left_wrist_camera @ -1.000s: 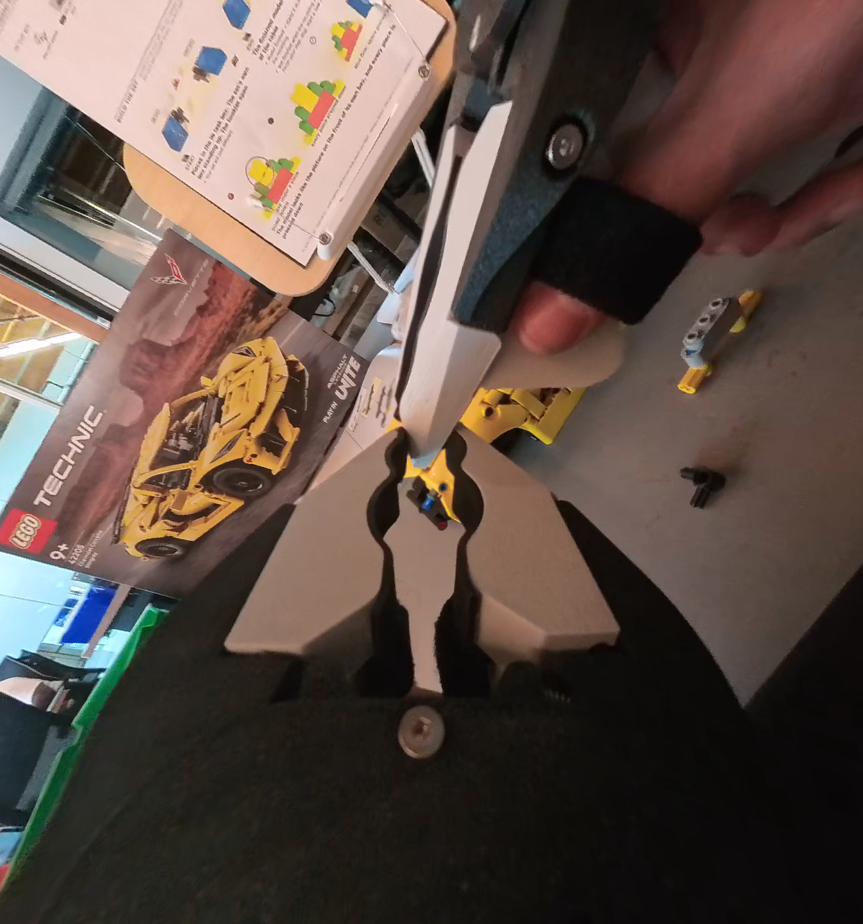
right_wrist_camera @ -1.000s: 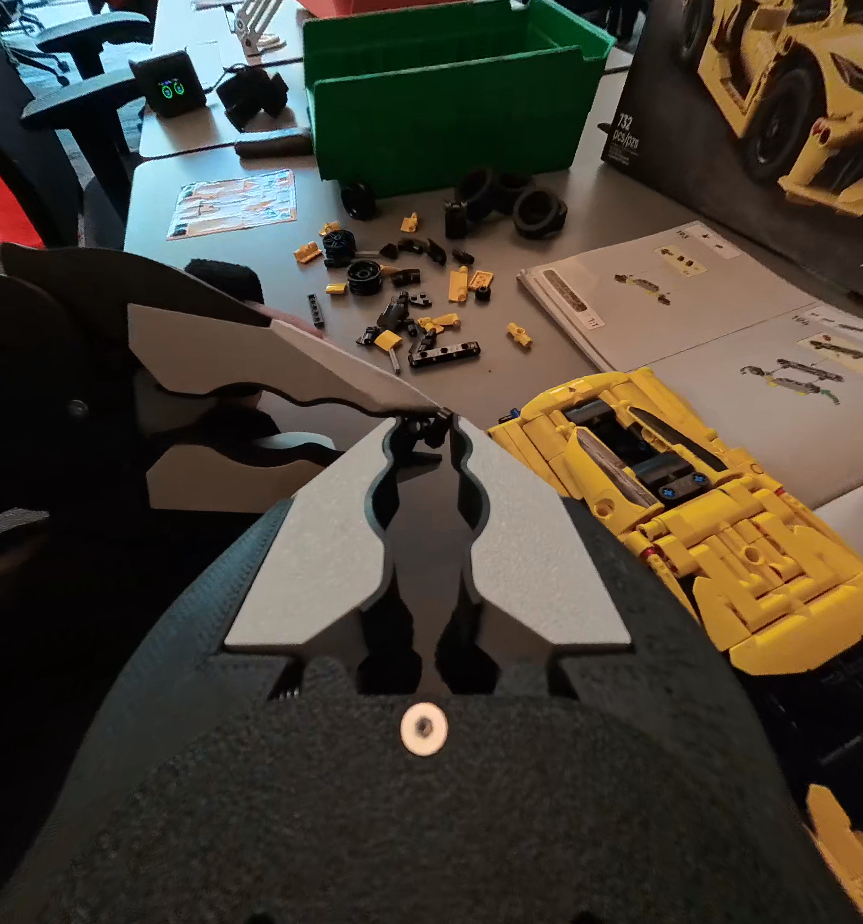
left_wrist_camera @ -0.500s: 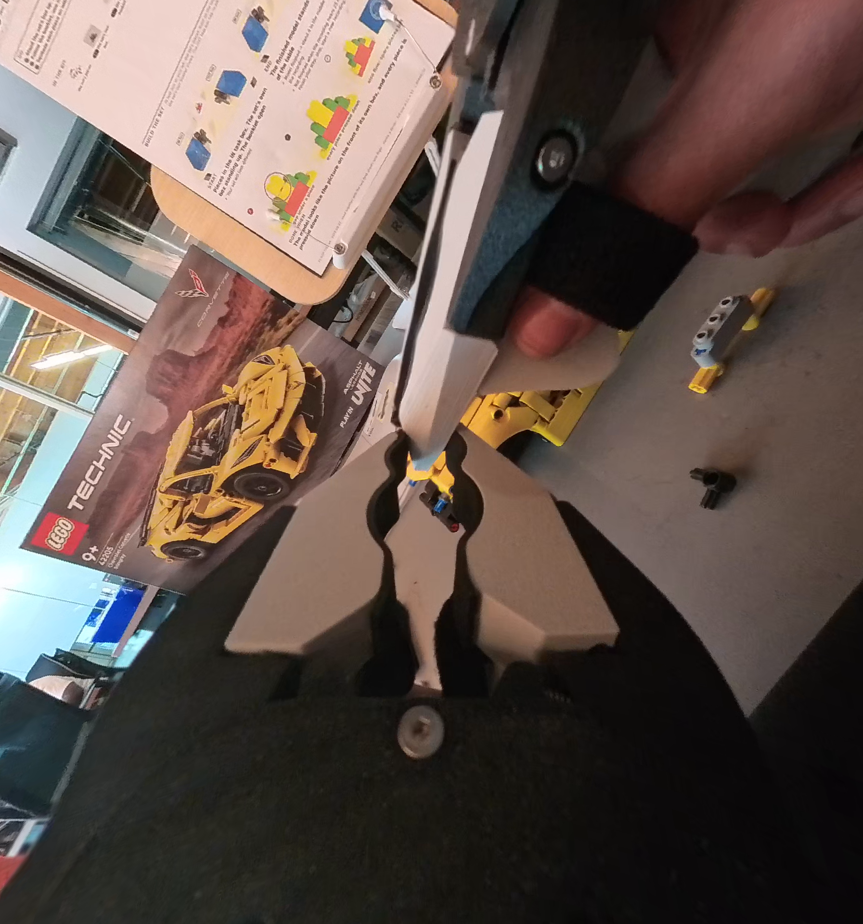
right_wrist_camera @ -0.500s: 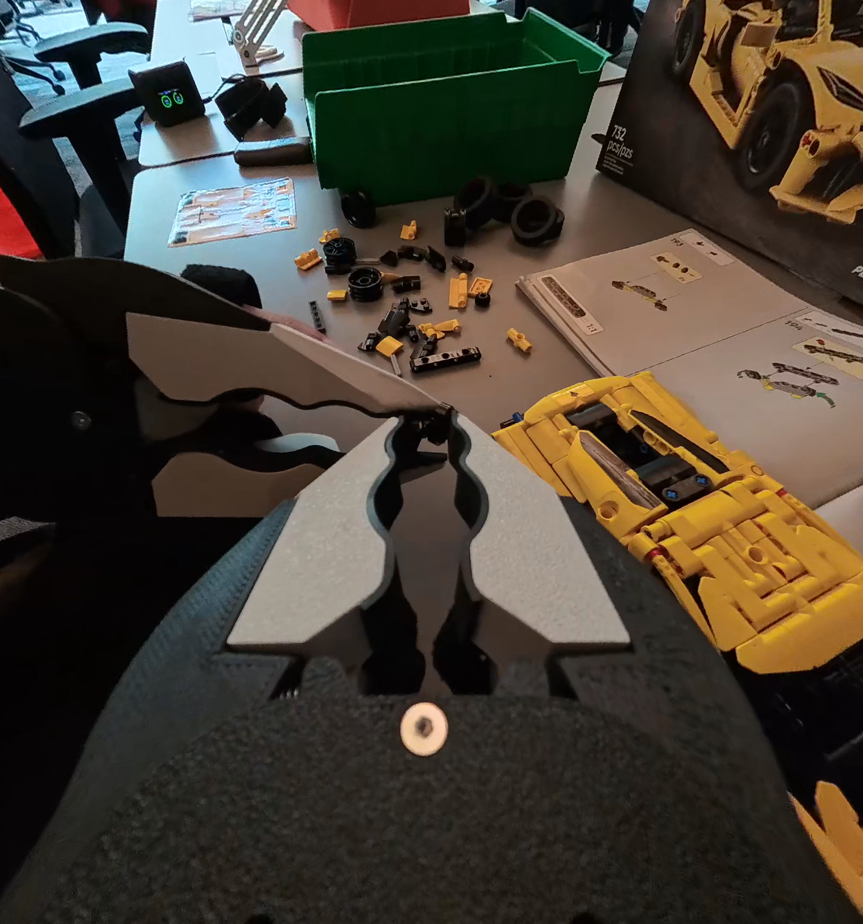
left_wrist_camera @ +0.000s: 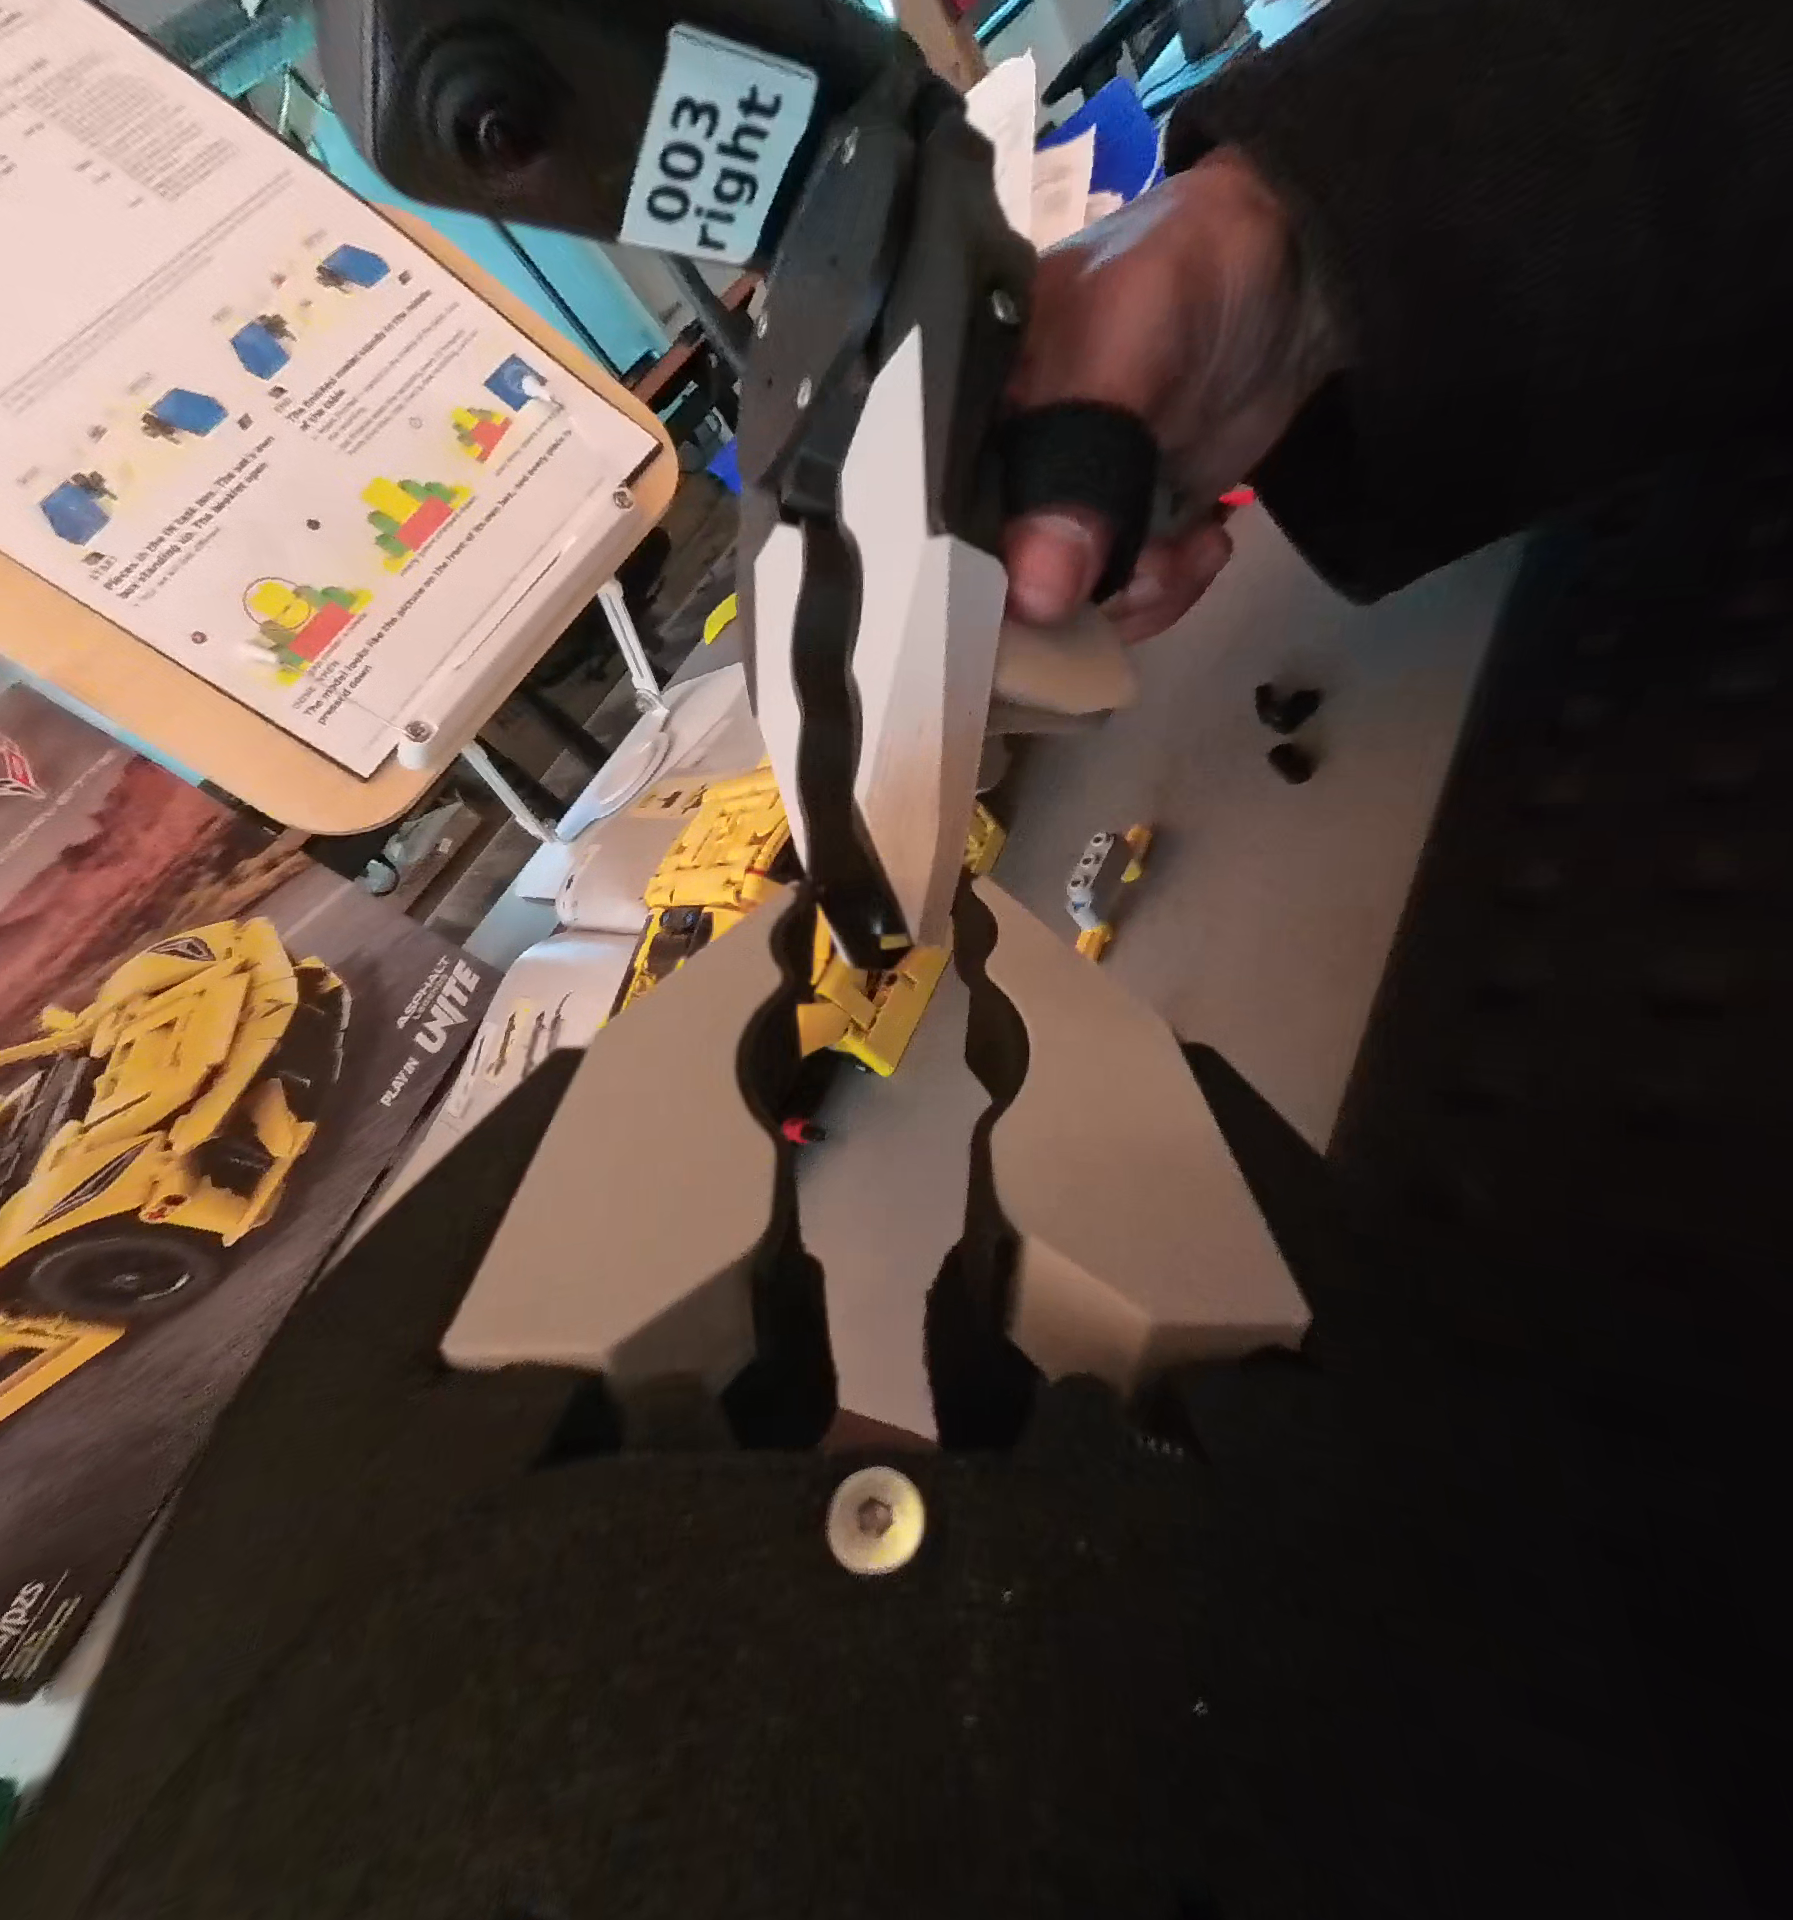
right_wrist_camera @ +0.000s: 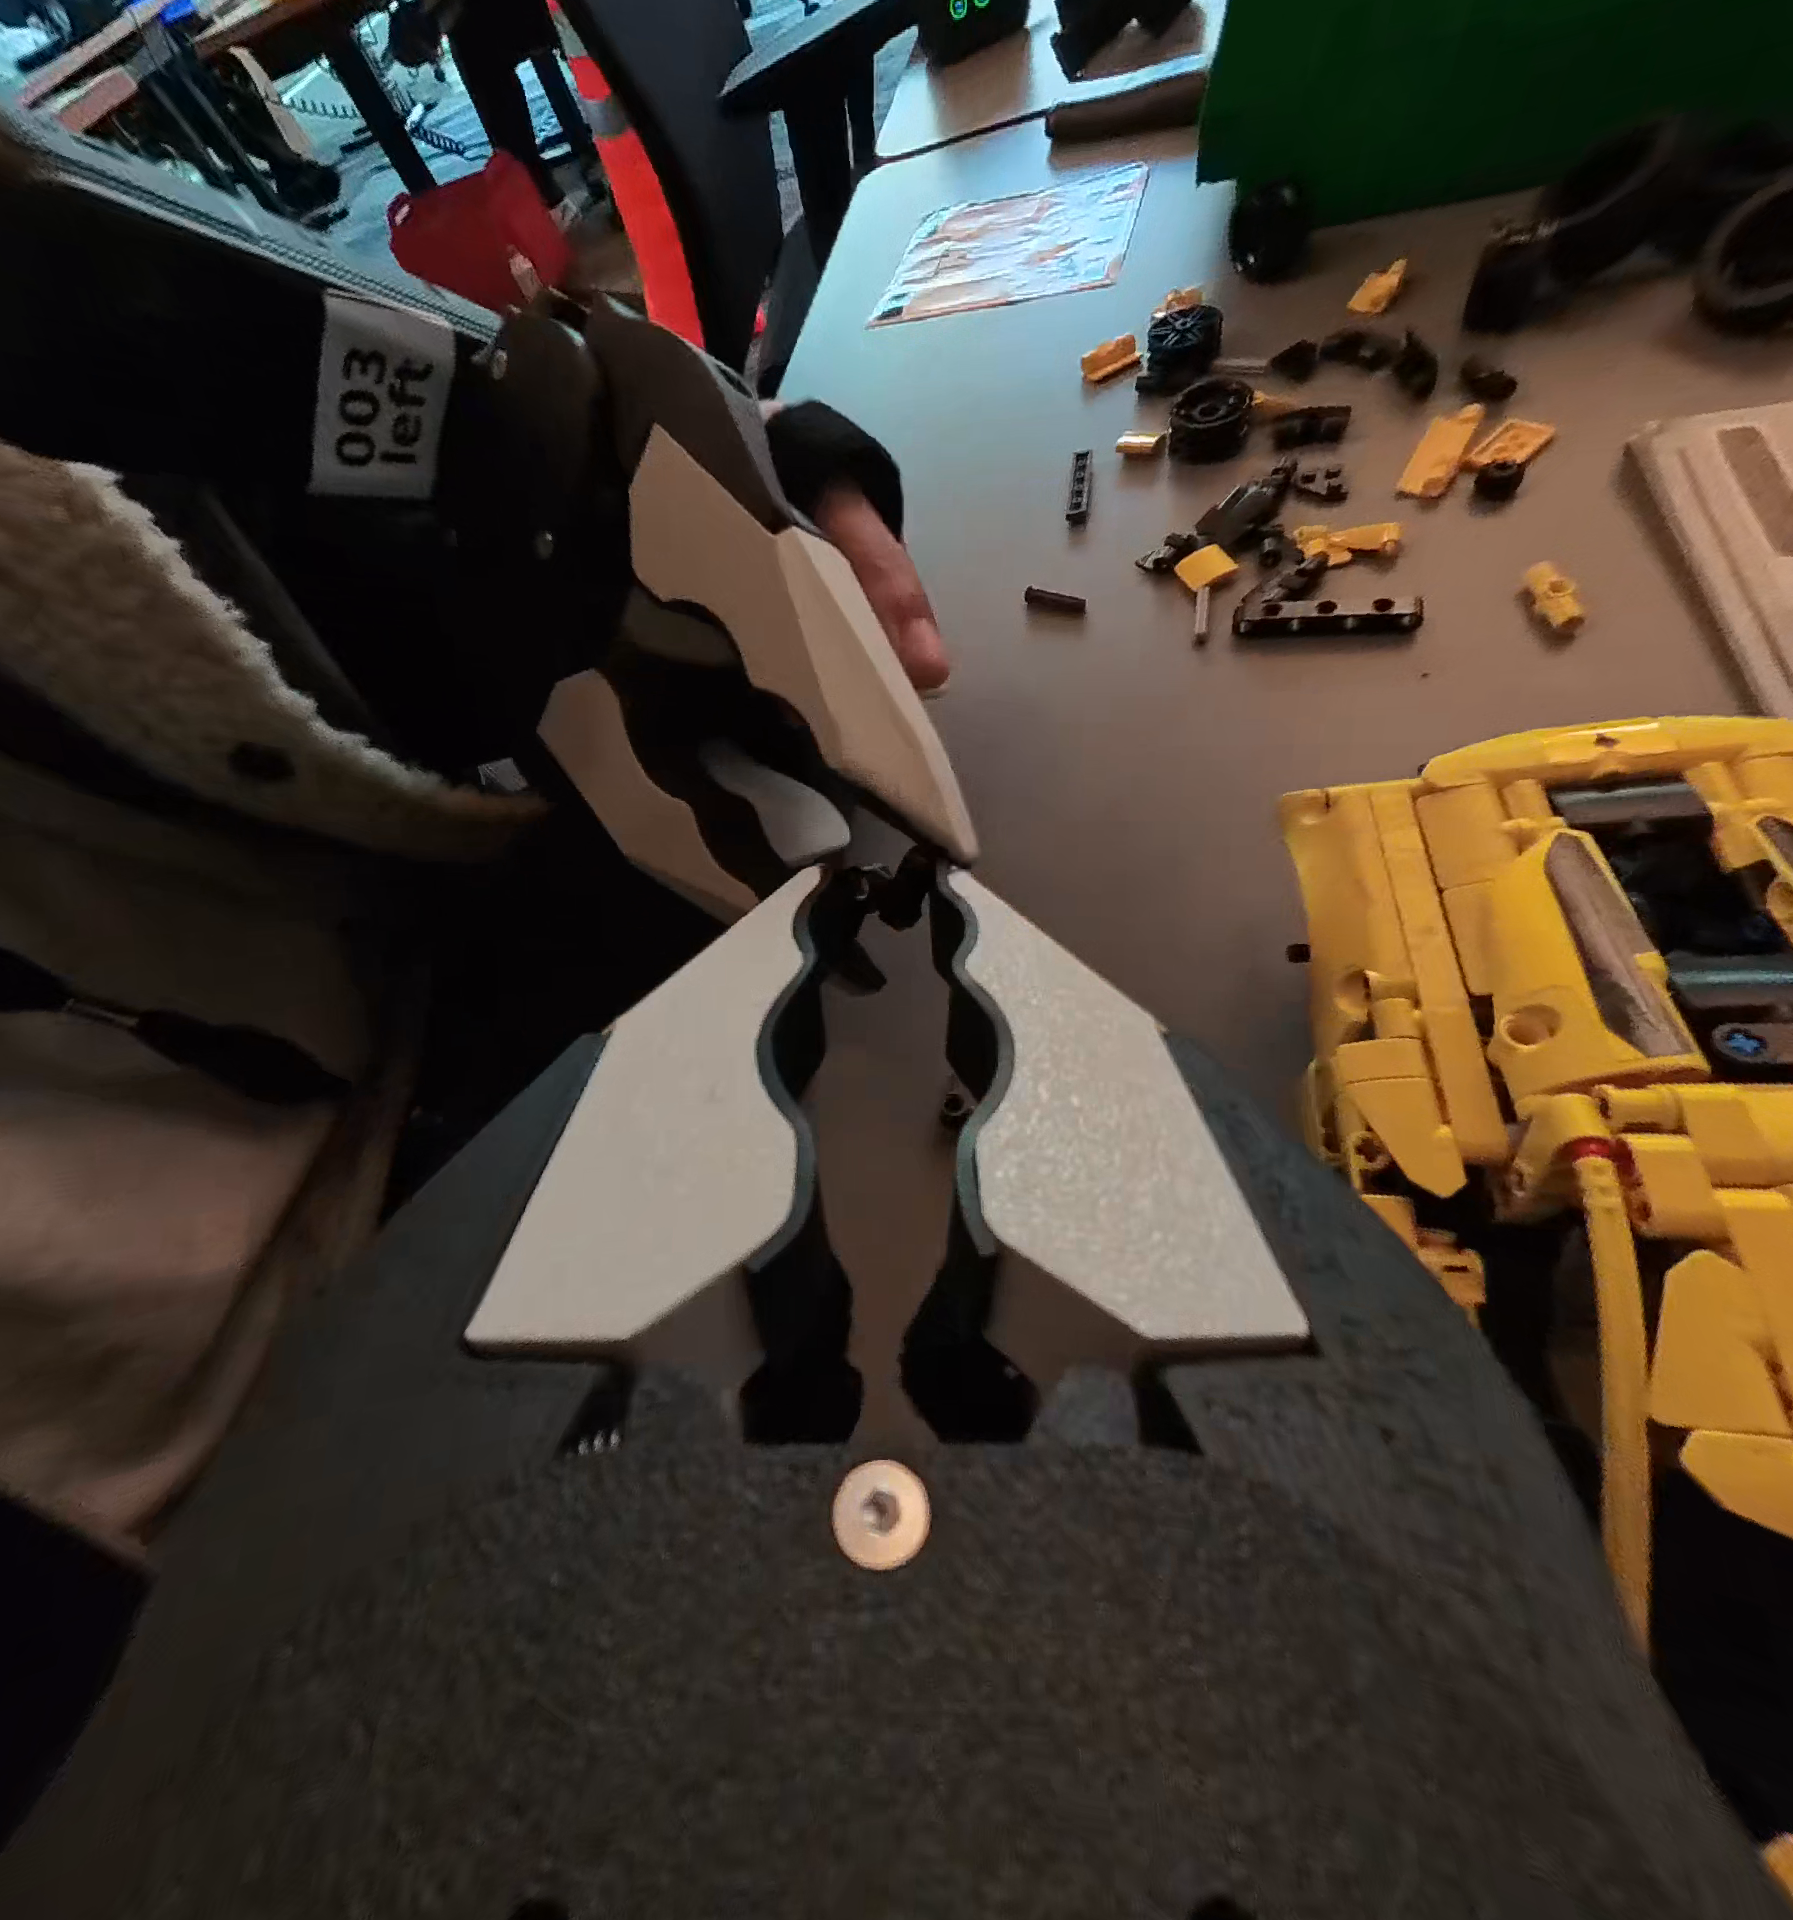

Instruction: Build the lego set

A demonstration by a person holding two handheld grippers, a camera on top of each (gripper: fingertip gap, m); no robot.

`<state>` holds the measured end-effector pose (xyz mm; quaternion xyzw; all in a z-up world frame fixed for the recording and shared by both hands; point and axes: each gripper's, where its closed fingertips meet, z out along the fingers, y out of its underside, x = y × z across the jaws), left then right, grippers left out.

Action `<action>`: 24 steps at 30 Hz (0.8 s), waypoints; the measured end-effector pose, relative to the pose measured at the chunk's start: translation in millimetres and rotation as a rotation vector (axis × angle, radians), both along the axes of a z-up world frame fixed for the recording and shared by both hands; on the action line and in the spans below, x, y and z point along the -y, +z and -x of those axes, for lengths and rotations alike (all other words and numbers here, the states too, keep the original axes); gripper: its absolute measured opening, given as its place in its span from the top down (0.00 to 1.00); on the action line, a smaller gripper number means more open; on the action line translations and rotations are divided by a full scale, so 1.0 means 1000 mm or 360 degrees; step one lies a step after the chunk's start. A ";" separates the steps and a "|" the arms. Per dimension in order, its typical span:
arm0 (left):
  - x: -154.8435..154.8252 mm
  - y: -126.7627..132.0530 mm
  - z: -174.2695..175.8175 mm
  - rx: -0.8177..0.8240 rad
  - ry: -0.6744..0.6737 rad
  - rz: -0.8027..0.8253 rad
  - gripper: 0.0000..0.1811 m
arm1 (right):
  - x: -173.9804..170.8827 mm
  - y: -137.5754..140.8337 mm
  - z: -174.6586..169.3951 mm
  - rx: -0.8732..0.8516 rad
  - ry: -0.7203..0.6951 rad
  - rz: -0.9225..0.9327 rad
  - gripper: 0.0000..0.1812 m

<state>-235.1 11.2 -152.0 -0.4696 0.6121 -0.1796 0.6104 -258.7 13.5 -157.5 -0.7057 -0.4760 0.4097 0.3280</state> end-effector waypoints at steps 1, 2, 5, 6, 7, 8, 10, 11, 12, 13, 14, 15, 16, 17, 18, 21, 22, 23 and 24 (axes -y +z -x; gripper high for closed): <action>0.001 0.000 0.000 -0.0002 -0.0004 -0.0005 0.86 | 0.001 0.000 0.000 0.0009 0.0016 -0.0023 0.91; 0.001 0.001 0.000 -0.0003 -0.0002 -0.0019 0.86 | 0.001 0.000 0.000 0.0008 0.0026 -0.0032 0.91; -0.002 0.000 0.001 -0.0008 0.0039 -0.0058 0.87 | -0.004 -0.001 -0.003 0.0049 -0.0007 -0.0109 0.91; -0.004 0.000 0.002 0.0000 0.0050 -0.0022 0.86 | -0.008 -0.001 -0.005 0.0096 -0.0036 -0.0184 0.92; -0.008 -0.001 0.004 0.0012 0.0069 0.0068 0.87 | -0.012 0.000 -0.007 0.0140 -0.0074 -0.0305 0.92; -0.013 -0.002 0.006 0.0030 0.0087 0.0205 0.87 | -0.016 0.002 -0.008 0.0178 -0.0106 -0.0432 0.92; -0.023 -0.003 0.009 0.0105 0.0102 0.0570 0.85 | -0.024 0.006 -0.009 0.0254 -0.0192 -0.0653 0.92; -0.027 -0.006 0.010 0.0138 0.0094 0.0788 0.84 | -0.028 0.006 -0.010 0.0315 -0.0230 -0.0766 0.92; -0.031 -0.007 0.011 0.0168 0.0085 0.0979 0.83 | -0.031 0.005 -0.010 0.0381 -0.0267 -0.0874 0.92; -0.035 -0.007 0.014 0.0219 0.0077 0.1127 0.82 | -0.034 0.006 -0.011 0.0423 -0.0299 -0.0969 0.92; -0.040 -0.002 0.018 0.0304 0.0071 0.1254 0.82 | -0.036 0.007 -0.012 0.0457 -0.0326 -0.1032 0.92; -0.045 0.005 0.022 0.0418 0.0052 0.1372 0.83 | -0.038 0.004 -0.014 0.0517 -0.0335 -0.1062 0.92; -0.047 0.011 0.026 0.0515 0.0012 0.1480 0.83 | -0.040 -0.001 -0.016 0.0576 -0.0343 -0.1070 0.91; -0.047 0.013 0.028 0.0553 -0.0032 0.1562 0.85 | -0.040 -0.005 -0.015 0.0598 -0.0341 -0.1070 0.91; -0.044 0.012 0.026 0.0536 -0.0064 0.1599 0.87 | -0.040 -0.006 -0.013 0.0601 -0.0342 -0.1083 0.91; -0.036 0.004 0.019 0.0412 -0.0073 0.1553 0.89 | -0.037 -0.010 -0.006 0.0674 -0.0309 -0.1162 0.91; -0.035 0.002 0.018 0.0386 -0.0076 0.1553 0.89 | -0.037 -0.012 -0.004 0.0692 -0.0303 -0.1182 0.91; -0.034 0.002 0.017 0.0377 -0.0080 0.1560 0.89 | -0.036 -0.014 -0.003 0.0711 -0.0293 -0.1196 0.91; -0.034 0.001 0.017 0.0374 -0.0088 0.1570 0.90 | -0.036 -0.014 -0.002 0.0730 -0.0292 -0.1218 0.91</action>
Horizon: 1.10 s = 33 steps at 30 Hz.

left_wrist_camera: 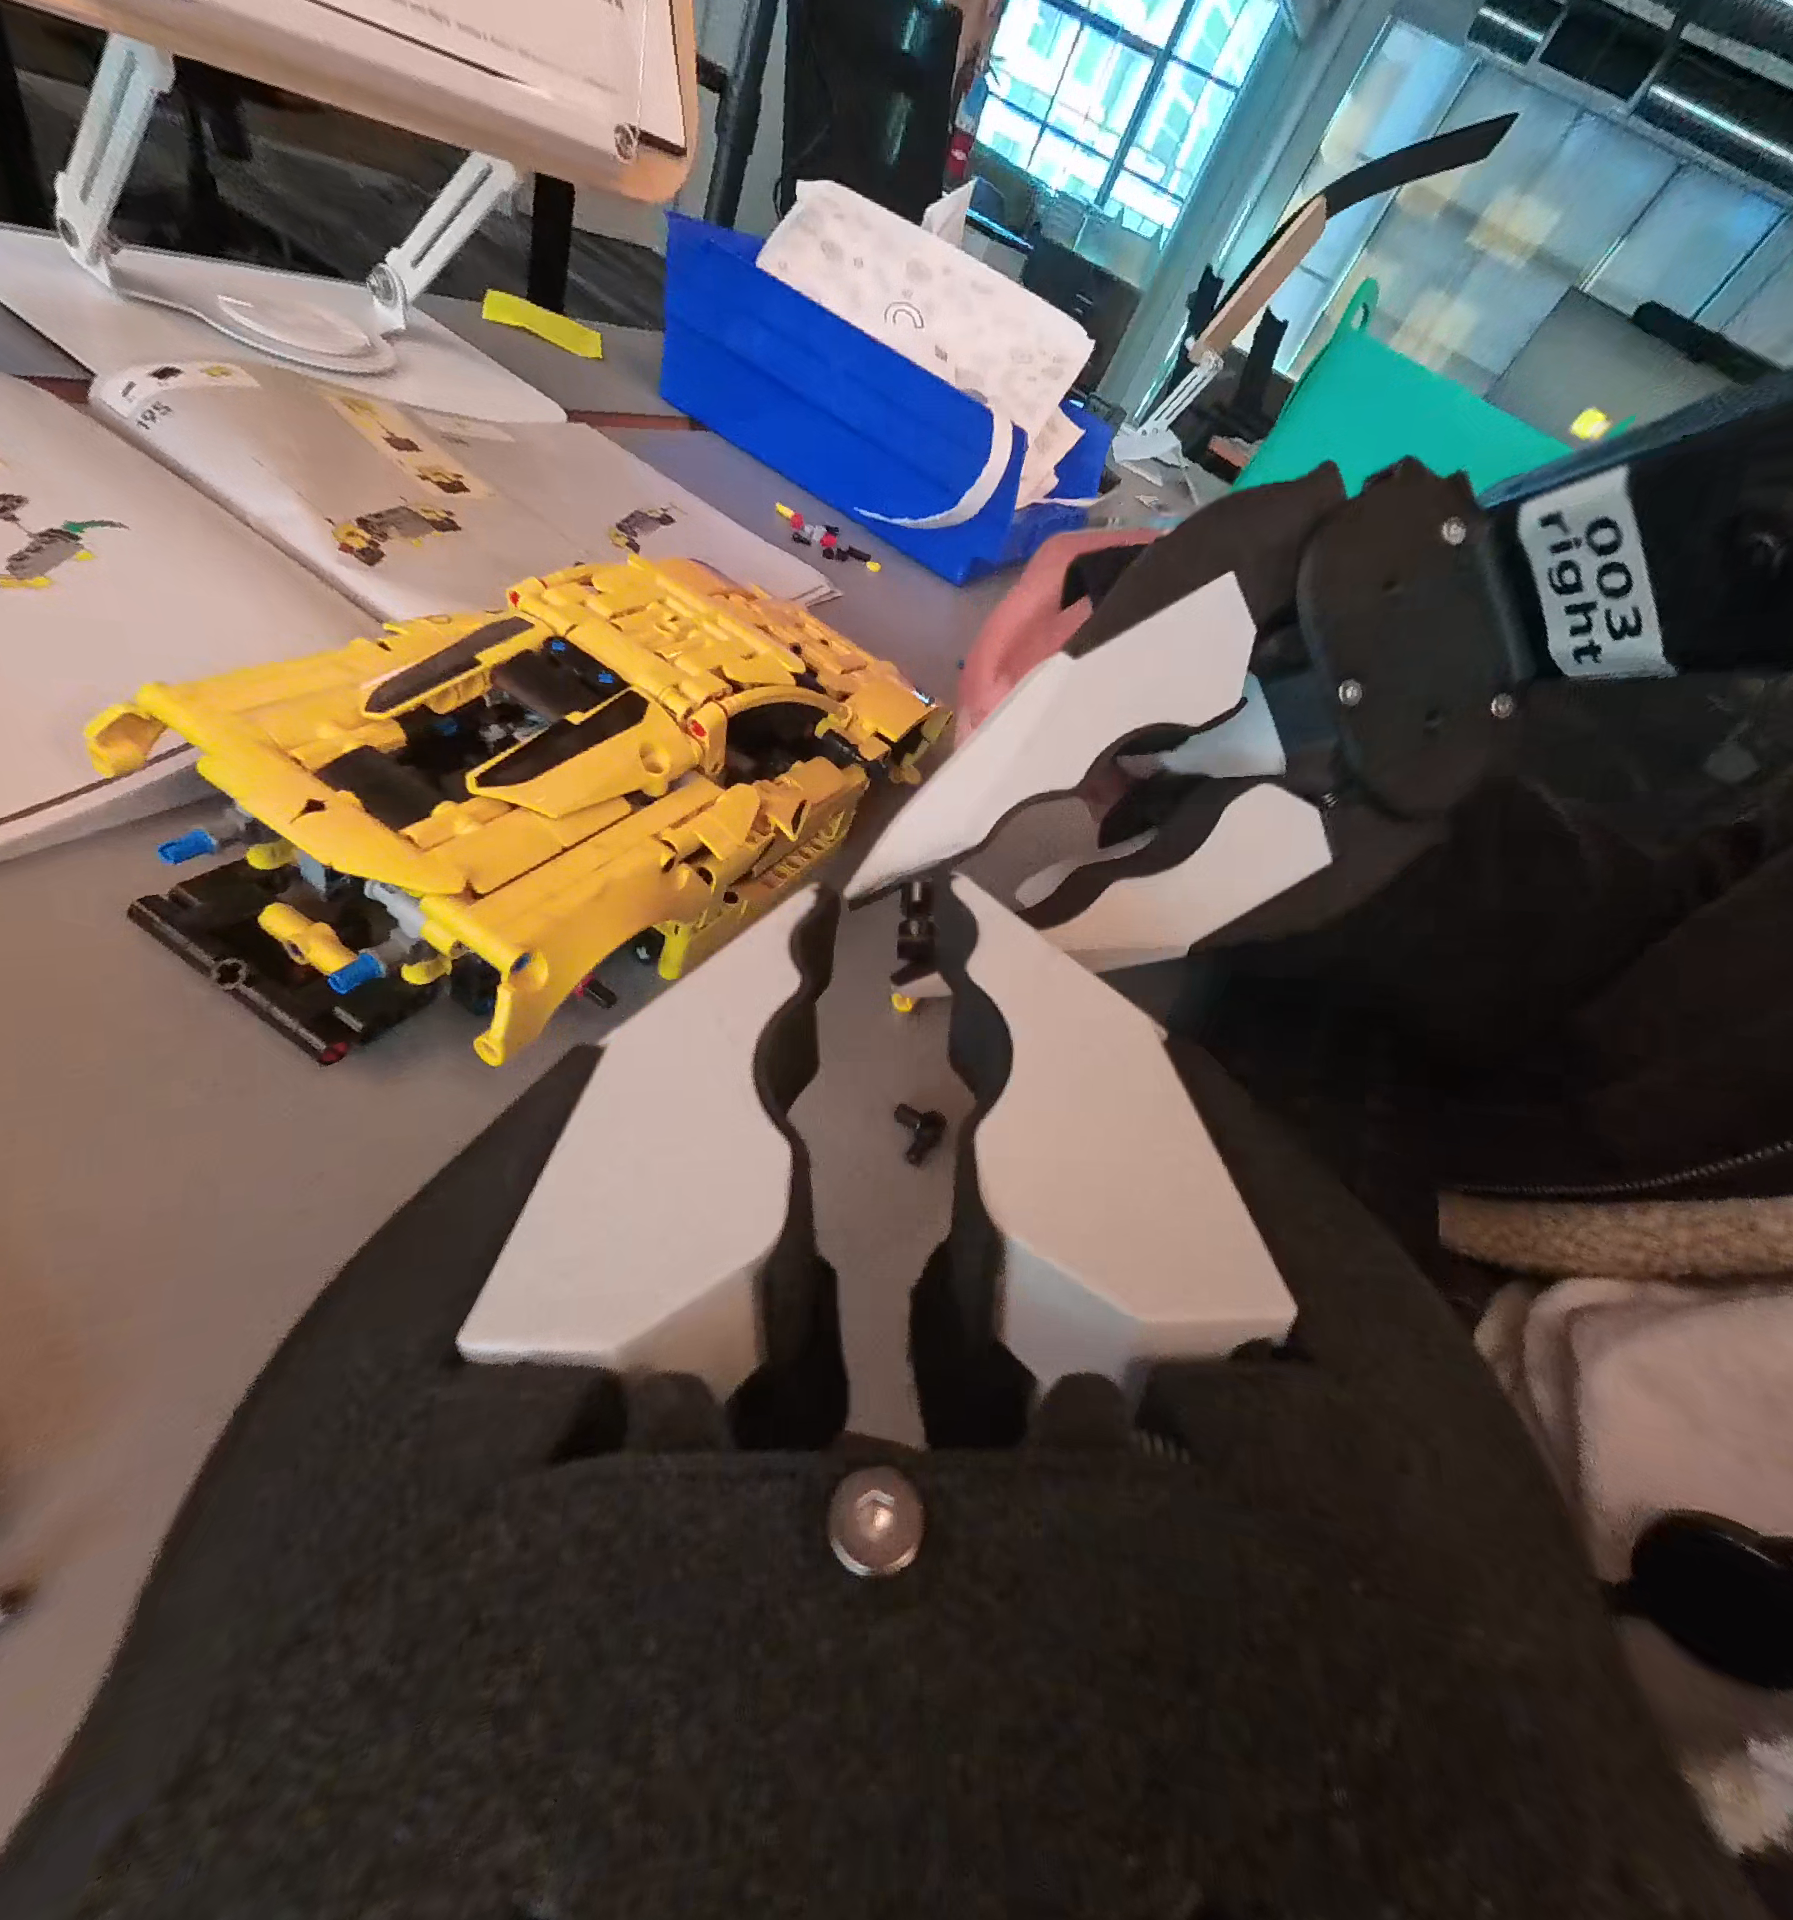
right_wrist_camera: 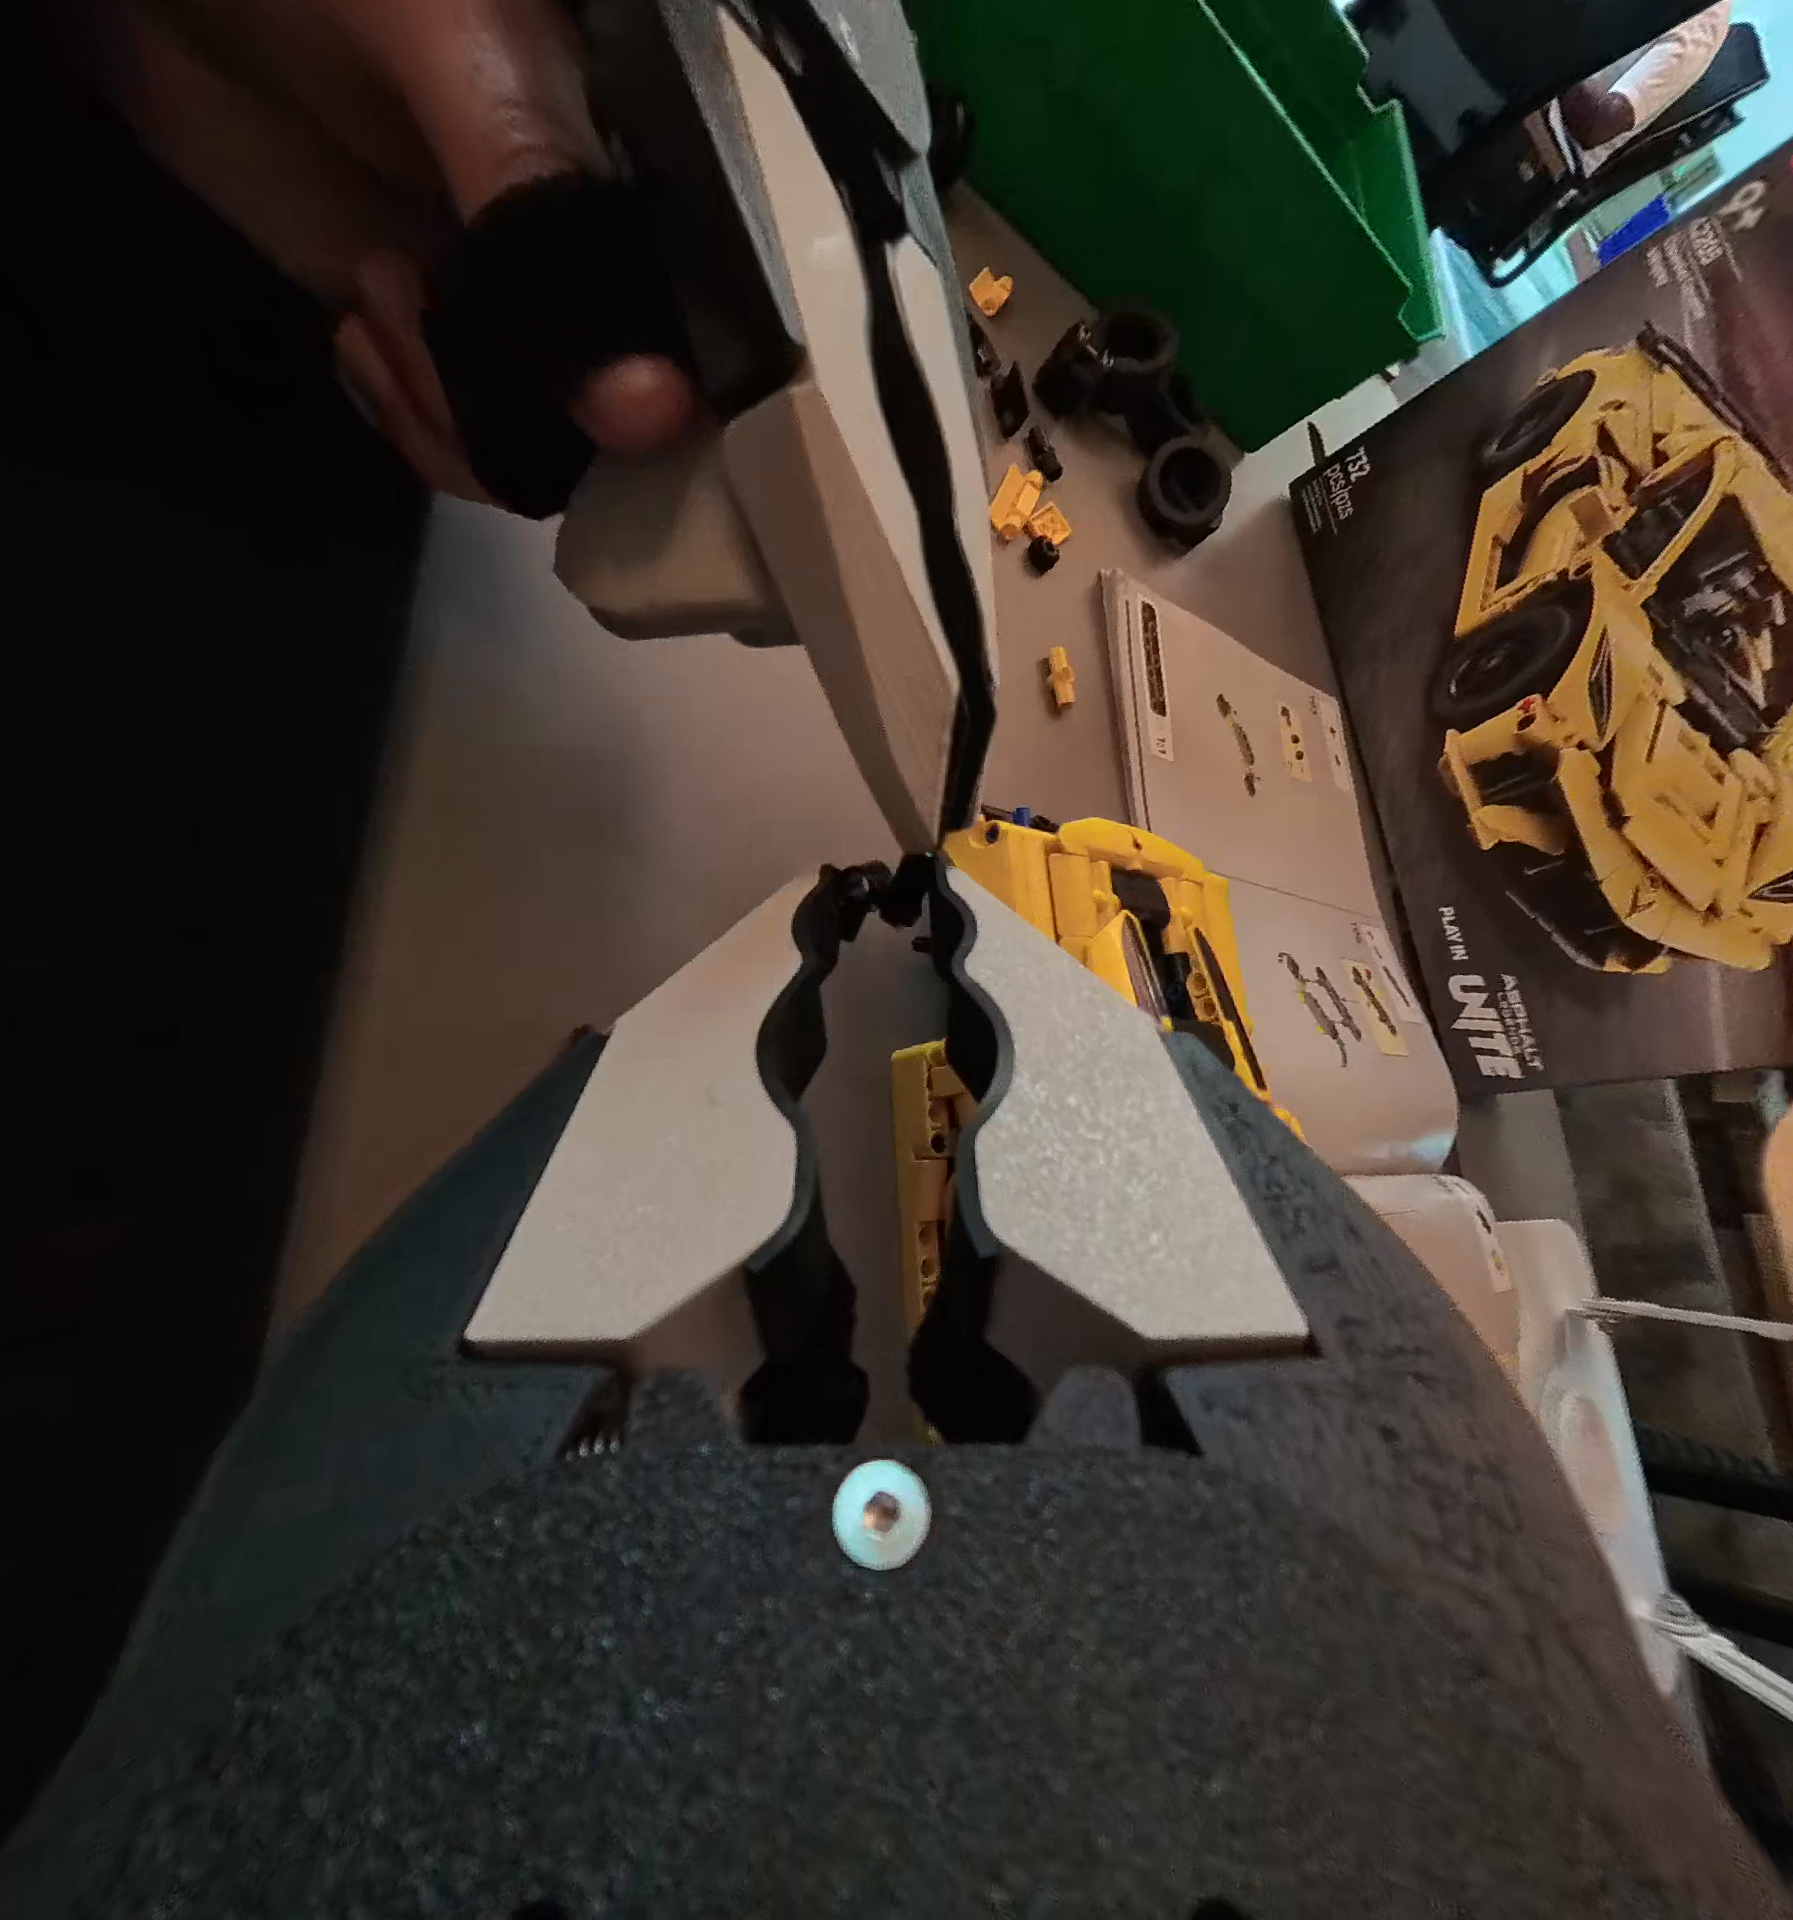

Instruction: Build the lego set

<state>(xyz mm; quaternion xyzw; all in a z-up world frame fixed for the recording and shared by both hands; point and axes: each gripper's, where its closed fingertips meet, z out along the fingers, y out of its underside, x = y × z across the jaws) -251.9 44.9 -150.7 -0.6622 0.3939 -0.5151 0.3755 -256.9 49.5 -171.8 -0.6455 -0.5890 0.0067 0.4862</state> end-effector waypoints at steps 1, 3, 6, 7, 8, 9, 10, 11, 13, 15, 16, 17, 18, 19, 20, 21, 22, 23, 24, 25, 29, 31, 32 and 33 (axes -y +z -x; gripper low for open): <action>0.002 0.000 0.000 0.0006 -0.0019 0.0011 0.91 | 0.000 0.000 0.001 0.0019 -0.0003 -0.0029 0.91; 0.005 0.000 -0.002 -0.0002 -0.0047 0.0011 0.91 | -0.001 0.000 0.001 0.0043 -0.0012 -0.0054 0.91; 0.005 -0.003 -0.003 -0.0027 -0.0059 0.0025 0.91 | -0.003 -0.002 0.000 0.0066 -0.0031 -0.0074 0.91; 0.006 -0.004 -0.004 -0.0036 -0.0068 0.0033 0.91 | -0.004 0.000 0.000 0.0064 -0.0040 -0.0091 0.92; 0.006 -0.005 -0.004 -0.0044 -0.0069 0.0035 0.91 | -0.004 0.000 0.000 0.0062 -0.0041 -0.0084 0.92; 0.005 -0.006 -0.004 -0.0050 -0.0062 0.0029 0.91 | -0.004 -0.001 0.000 0.0060 -0.0048 -0.0074 0.92; 0.005 -0.006 -0.005 -0.0059 -0.0059 0.0021 0.91 | -0.004 -0.001 0.000 0.0065 -0.0048 -0.0081 0.91; 0.005 -0.007 -0.005 -0.0070 -0.0055 0.0010 0.91 | -0.004 -0.002 0.000 0.0077 -0.0047 -0.0090 0.92; 0.004 -0.008 -0.005 -0.0092 -0.0034 -0.0014 0.95 | -0.003 -0.002 0.001 0.0085 -0.0044 -0.0094 0.92; 0.005 -0.007 -0.006 -0.0093 -0.0040 -0.0044 0.96 | -0.002 0.000 0.001 0.0088 -0.0035 -0.0111 0.91; 0.006 -0.007 -0.006 -0.0099 -0.0040 -0.0057 0.96 | -0.002 0.000 0.001 0.0094 -0.0030 -0.0113 0.91; 0.006 -0.008 -0.007 -0.0101 -0.0044 -0.0057 0.96 | -0.001 -0.001 0.001 0.0087 -0.0024 -0.0105 0.91; 0.006 -0.007 -0.007 -0.0094 -0.0055 -0.0047 0.96 | -0.001 -0.001 0.001 0.0074 -0.0020 -0.0095 0.91; 0.007 -0.006 -0.006 -0.0075 -0.0066 -0.0042 0.96 | 0.000 0.000 0.002 0.0051 -0.0016 -0.0084 0.91; 0.007 -0.003 -0.006 -0.0049 -0.0075 -0.0045 0.96 | 0.000 0.003 0.003 0.0016 -0.0015 -0.0073 0.91; 0.008 -0.002 -0.005 -0.0032 -0.0084 -0.0046 0.97 | 0.001 0.005 0.003 -0.0013 -0.0009 -0.0053 0.91; 0.008 -0.001 -0.005 -0.0020 -0.0089 -0.0041 0.97 | 0.001 0.006 0.004 -0.0037 -0.0001 -0.0036 0.91; 0.008 0.000 -0.005 -0.0007 -0.0096 -0.0029 0.97 | 0.002 0.006 0.004 -0.0070 0.0003 -0.0018 0.91; 0.008 0.002 -0.005 0.0014 -0.0107 -0.0008 0.97 | 0.002 0.007 0.005 -0.0101 0.0009 0.0002 0.91; 0.008 0.004 -0.004 0.0049 -0.0118 0.0025 0.97 | 0.002 0.010 0.006 -0.0133 0.0014 0.0010 0.91; 0.003 0.017 0.002 0.0248 -0.0132 0.0231 0.97 | 0.001 0.020 0.006 -0.0220 0.0007 -0.0030 0.91; -0.002 0.024 0.005 0.0359 -0.0118 0.0321 0.97 | -0.001 0.024 0.005 -0.0230 -0.0015 -0.0062 0.91; -0.003 0.027 0.007 0.0406 -0.0121 0.0364 0.97 | -0.002 0.026 0.005 -0.0240 -0.0017 -0.0079 0.91; -0.005 0.028 0.007 0.0440 -0.0120 0.0410 0.97 | -0.002 0.028 0.006 -0.0247 -0.0025 -0.0099 0.91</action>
